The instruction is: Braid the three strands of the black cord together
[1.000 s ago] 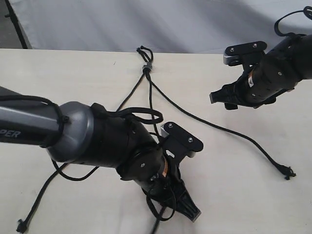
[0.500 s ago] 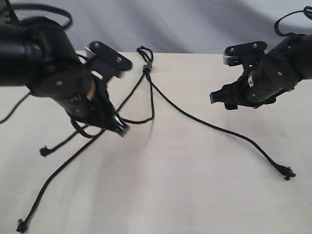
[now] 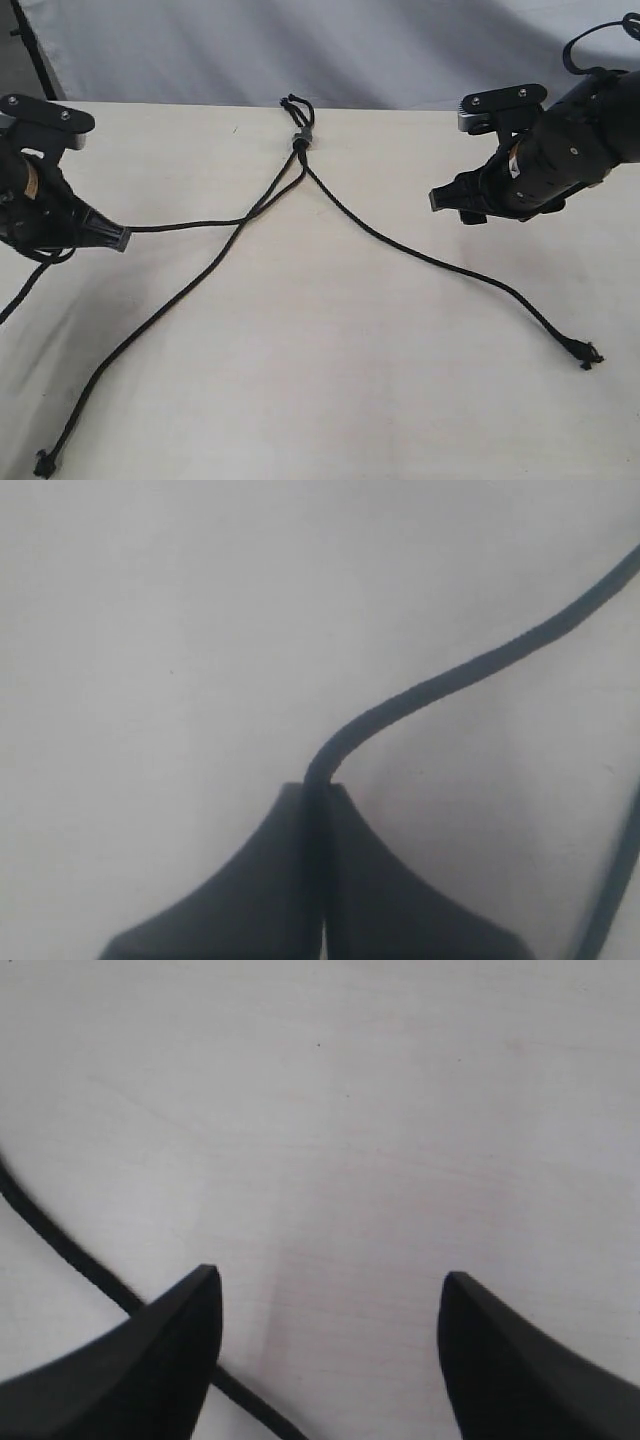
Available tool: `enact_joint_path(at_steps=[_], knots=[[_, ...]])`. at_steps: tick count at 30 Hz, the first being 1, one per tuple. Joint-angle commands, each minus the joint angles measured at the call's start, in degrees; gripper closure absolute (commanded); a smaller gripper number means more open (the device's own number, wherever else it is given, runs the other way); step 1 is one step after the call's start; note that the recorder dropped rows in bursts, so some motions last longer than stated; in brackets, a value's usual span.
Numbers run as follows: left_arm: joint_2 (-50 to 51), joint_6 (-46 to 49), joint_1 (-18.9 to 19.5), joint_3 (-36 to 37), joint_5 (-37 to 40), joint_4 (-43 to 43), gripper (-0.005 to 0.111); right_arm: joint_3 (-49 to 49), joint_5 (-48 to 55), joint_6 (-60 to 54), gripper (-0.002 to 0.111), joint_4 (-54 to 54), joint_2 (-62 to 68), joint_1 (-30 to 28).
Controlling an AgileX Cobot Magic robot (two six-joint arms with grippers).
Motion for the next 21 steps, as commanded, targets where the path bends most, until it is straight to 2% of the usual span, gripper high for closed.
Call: enact_joint_path(at_steps=[1,7,12,15,18,21], knots=[[-0.42,-0.72,2.99,4.94,-9.43,0.06,0.107,-0.05,-0.51,-0.02,0.048,-0.19,-0.45,-0.42],[2.27,-0.72,3.20,10.09,-19.20,-0.73,0.107,-0.05,-0.77,-0.02,0.048,-0.21,-0.45,-0.42],[7.10,-0.72,3.20,11.59,-19.78,-0.86,0.107,-0.05,-0.77,-0.02,0.048,-0.21,-0.45,-0.42],[9.12,-1.35,2.95,12.12,-19.56,-4.02,0.107,-0.05,-1.00,-0.02,0.048,-0.21,-0.45,-0.42],[10.11,-1.23,0.29,12.50,-17.65,-5.08,0.107,-0.05,-1.40,0.10,0.048,-0.21,-0.45,-0.42],[10.09,-1.23,-5.89,12.97,-16.75,-6.80,0.107,-0.05,-2.22,0.10,0.048,-0.12,-0.35,-0.42]])
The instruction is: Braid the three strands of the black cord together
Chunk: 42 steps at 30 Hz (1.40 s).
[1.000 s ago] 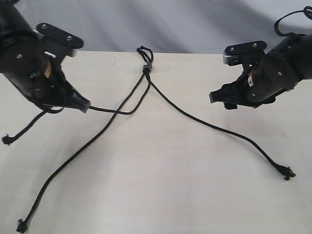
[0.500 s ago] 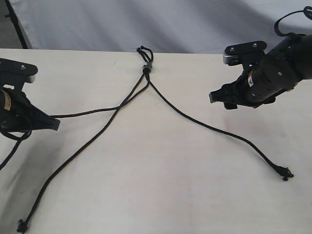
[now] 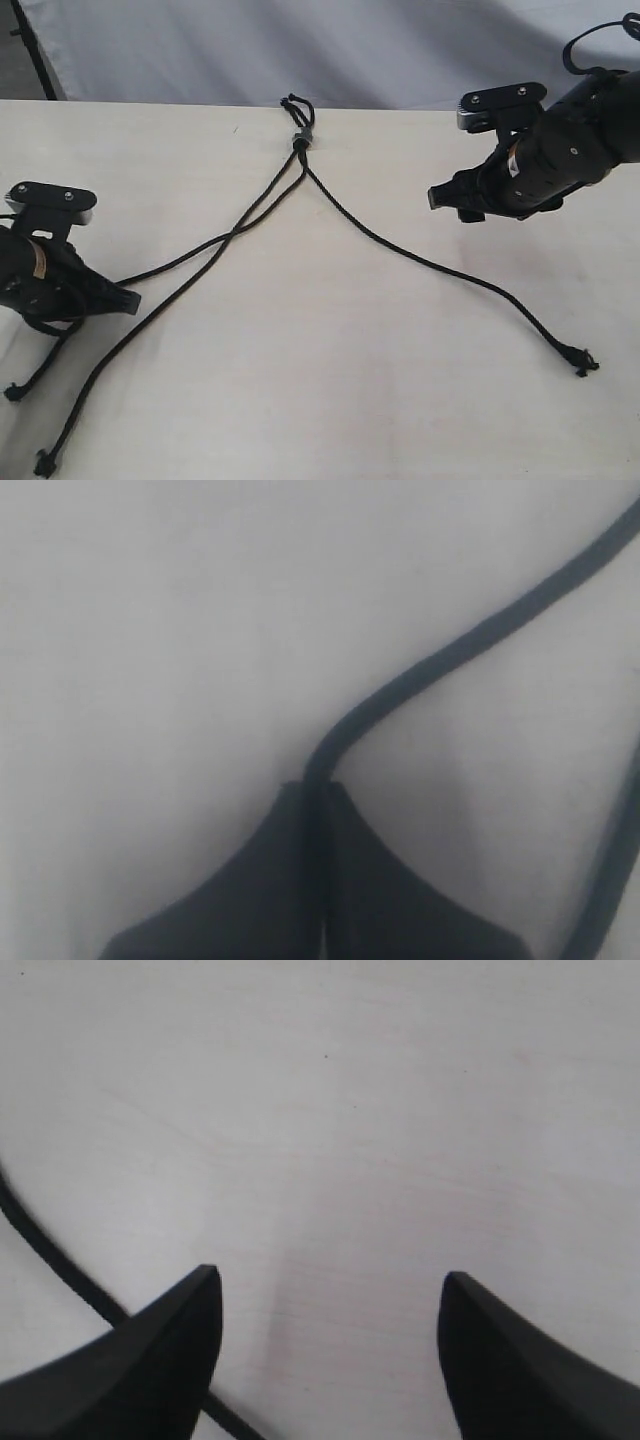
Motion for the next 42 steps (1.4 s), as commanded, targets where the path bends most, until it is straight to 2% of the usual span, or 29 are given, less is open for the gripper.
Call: enact_joint_path(at_steps=[1,4,7,9,11,13,15,20,24,29,33,36,39,42], knots=[[1.52,-0.57,-10.31,1.46,2.87,-4.43,0.107,-0.05,-1.27,0.23,0.048,-0.12,-0.35,-0.42],[1.52,-0.57,-20.62,1.46,2.22,-8.98,0.107,-0.05,-1.27,0.23,0.048,-0.12,-0.35,-0.42],[1.52,-0.57,-32.56,1.10,-0.35,-10.12,0.107,-0.05,-1.38,0.22,0.048,-0.12,-0.35,-0.42],[1.52,-0.57,-38.74,-0.11,0.28,-10.12,0.107,-0.05,-1.38,0.22,0.048,-0.12,-0.35,-0.42],[1.09,-0.30,-43.01,-2.15,2.92,-10.12,0.107,-0.05,-1.38,0.22,0.048,-0.12,-0.35,-0.42],[-0.40,0.25,-44.17,-4.82,9.73,-8.67,0.107,-0.05,-1.17,0.22,0.048,-0.12,-0.35,-0.42],[-2.82,-0.84,-42.80,-6.39,16.35,-6.49,0.107,-0.05,-0.92,0.35,0.048,-0.12,-0.35,-0.42],[-10.24,-10.24,-35.59,-6.47,22.95,5.53,0.107,-0.05,-0.73,0.35,0.048,-0.12,-0.35,-0.42],[-15.90,-14.53,-28.26,-6.47,26.93,12.13,0.107,-0.05,-0.59,0.35,0.048,0.03,-0.35,-0.42],[-17.59,-15.90,-16.95,-5.87,30.83,12.29,0.107,-0.05,0.16,0.35,0.048,0.74,-0.35,0.42],[-17.59,-16.16,-10.09,-2.11,23.57,12.29,0.107,-0.05,0.16,0.35,0.048,2.09,-0.35,3.39],[-17.59,-16.16,-6.13,2.01,13.45,12.29,0.107,-0.05,0.05,0.35,0.048,2.49,-0.35,7.77],[-17.59,-16.16,-4.22,4.75,6.41,12.39,0.107,-0.29,0.06,0.35,0.048,3.83,-0.35,12.76],[-17.59,-16.04,-3.94,5.50,4.32,12.39,0.107,-1.62,3.31,-0.50,0.048,9.54,-0.35,18.13]])
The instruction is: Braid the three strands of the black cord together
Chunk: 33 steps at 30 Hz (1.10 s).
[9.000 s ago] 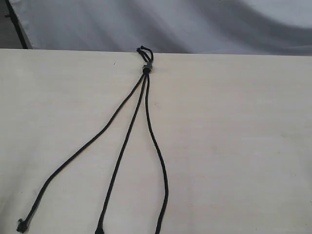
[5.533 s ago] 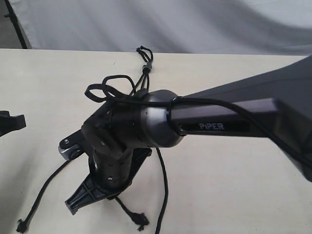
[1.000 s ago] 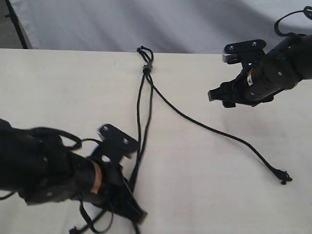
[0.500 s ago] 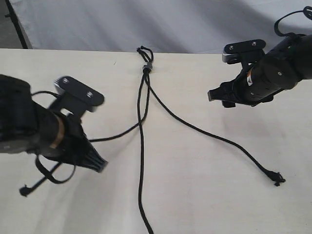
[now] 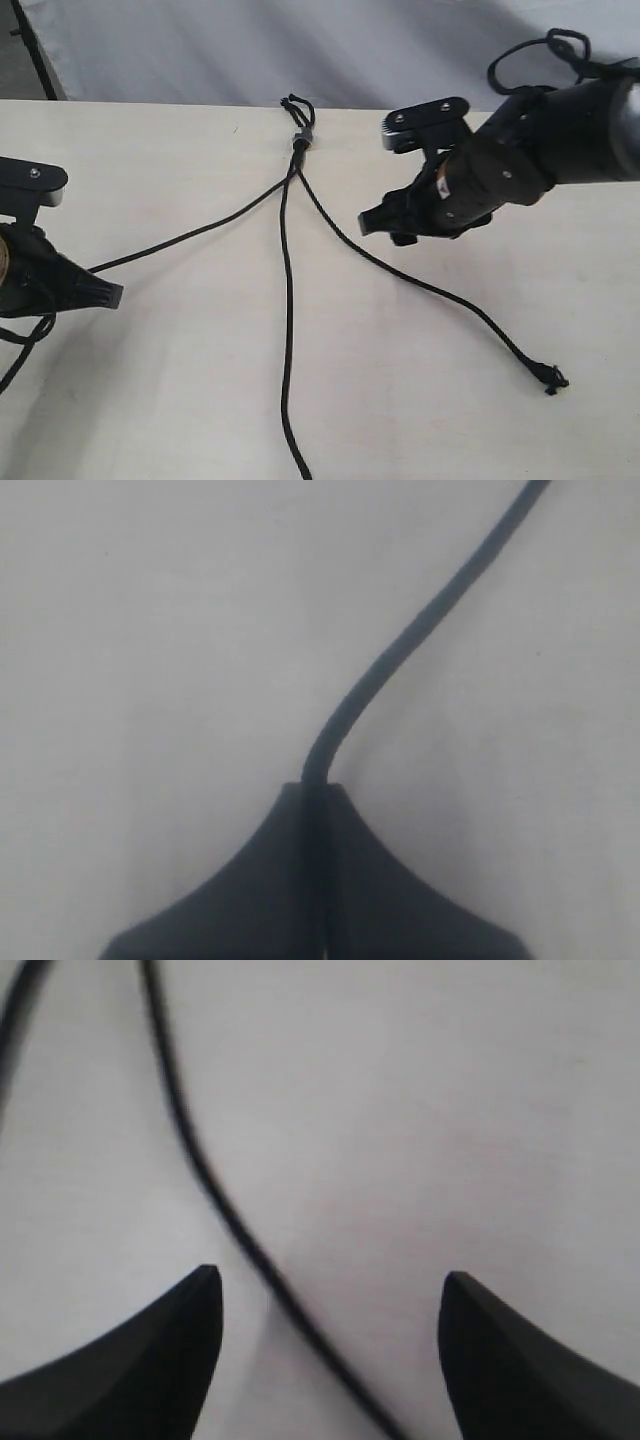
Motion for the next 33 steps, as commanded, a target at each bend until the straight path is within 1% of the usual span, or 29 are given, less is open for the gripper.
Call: enact_joint_path(at_steps=[1,4,8,11,13,19,20,21,22,25,26,27,30,33], knots=[[-0.41,-0.46,0.71,1.18,-4.56,0.17,0.107,-2.03,5.25,-2.34,0.048,7.73,-0.35,7.76],[0.30,-0.46,0.71,1.18,-4.64,0.17,0.107,-3.08,9.99,-7.26,0.048,12.06,-0.35,14.43],[2.14,-0.46,0.71,1.18,-5.55,0.17,0.107,-3.20,10.60,-7.37,0.048,12.57,1.65,22.44],[3.90,-0.46,0.71,1.18,-6.51,0.17,0.107,-3.20,10.91,-7.13,0.048,12.91,4.11,26.52],[4.77,-0.46,0.71,1.18,-6.66,0.17,0.107,-3.20,10.97,-6.75,0.048,13.67,5.95,27.89],[6.74,-0.58,0.71,1.18,-6.66,0.06,0.107,-3.20,11.95,-3.62,0.049,14.35,9.57,27.84],[7.03,-0.58,0.71,1.18,-6.66,0.06,0.107,-3.20,12.09,-3.62,0.050,14.35,10.10,27.84],[7.15,-0.58,0.71,1.18,-6.66,0.06,0.107,-3.20,12.20,-3.62,0.055,14.35,10.52,28.01],[7.26,-0.58,0.71,1.18,-6.66,0.06,0.107,-3.20,12.32,-3.62,0.062,14.35,10.92,28.10],[7.26,-0.58,0.71,1.18,-6.66,0.06,0.107,-3.20,12.93,-4.65,0.090,14.35,10.73,28.49],[7.26,-0.58,0.71,1.18,-6.66,0.06,0.107,-3.20,13.44,-4.76,0.101,14.35,10.17,28.49],[7.24,-0.58,0.71,1.18,-6.55,0.06,0.107,-3.20,14.08,-4.87,0.108,14.07,9.40,28.49],[7.24,-0.58,0.71,1.18,-6.14,0.06,0.107,-3.20,18.13,-5.43,0.108,10.48,5.82,28.49],[7.24,-0.58,0.71,1.18,-5.89,0.06,0.107,-3.20,23.55,-3.74,0.108,1.38,0.75,27.96]])
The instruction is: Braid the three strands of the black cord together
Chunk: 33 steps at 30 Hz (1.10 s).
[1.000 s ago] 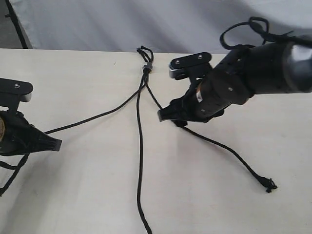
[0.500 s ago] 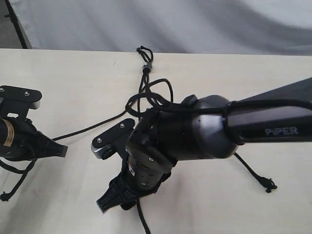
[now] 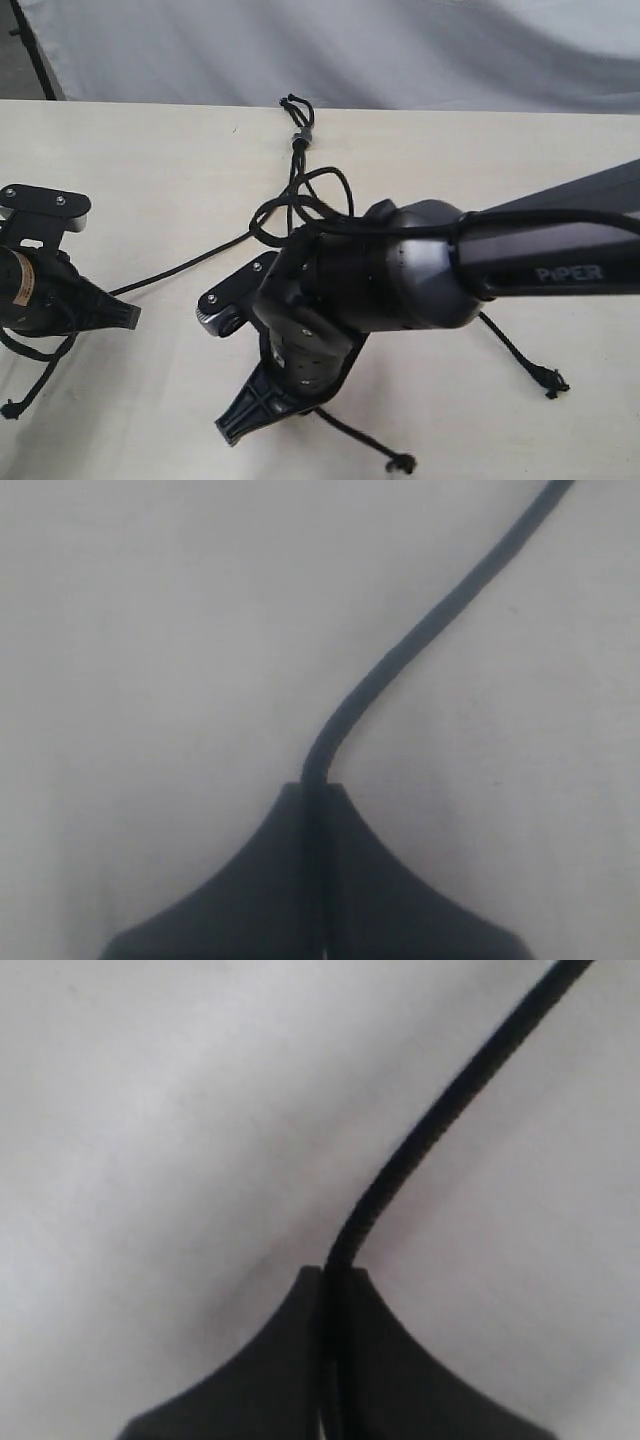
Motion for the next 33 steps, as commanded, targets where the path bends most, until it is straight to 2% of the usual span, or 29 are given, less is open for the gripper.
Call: enact_joint_path(at_steps=[1,4,7,9,10,12,16,20,23,28,33], knots=[[0.13,-0.50,0.20,0.43,0.53,0.06,0.107,0.15,8.68,1.93,0.108,-13.59,-7.77,-1.46],[0.13,-0.50,0.20,0.43,0.53,0.06,0.107,0.15,12.77,2.36,0.108,-24.15,-11.06,-5.32],[0.13,-0.50,0.20,0.43,0.53,0.06,0.107,0.15,12.57,2.36,0.108,-29.41,-11.84,-11.34],[0.13,-0.50,0.20,0.43,0.53,0.06,0.107,0.15,10.21,2.36,0.108,-28.51,-11.26,-15.80],[0.13,-0.50,0.20,0.43,0.53,0.06,0.107,0.15,7.83,2.36,0.108,-28.05,-9.77,-20.68],[0.13,-0.50,0.20,0.43,0.53,0.06,0.107,0.15,6.48,2.79,0.108,-26.79,-6.76,-26.51],[0.13,-0.50,0.20,0.43,0.53,0.06,0.107,0.15,6.32,2.77,0.108,-22.25,-0.63,-32.99],[0.13,-0.94,0.20,0.43,0.52,0.06,0.107,0.78,6.93,2.77,0.108,-22.14,3.52,-33.46],[0.13,-1.31,0.20,0.43,0.52,0.06,0.107,2.52,7.15,-0.11,0.108,-16.82,4.63,-33.46],[0.13,-1.31,0.20,0.43,0.52,0.06,0.106,5.73,7.55,-20.84,0.108,8.55,4.63,-30.22],[0.13,-1.31,0.20,0.43,0.52,0.06,0.106,7.30,9.69,-51.54,0.108,39.64,4.28,-19.04]])
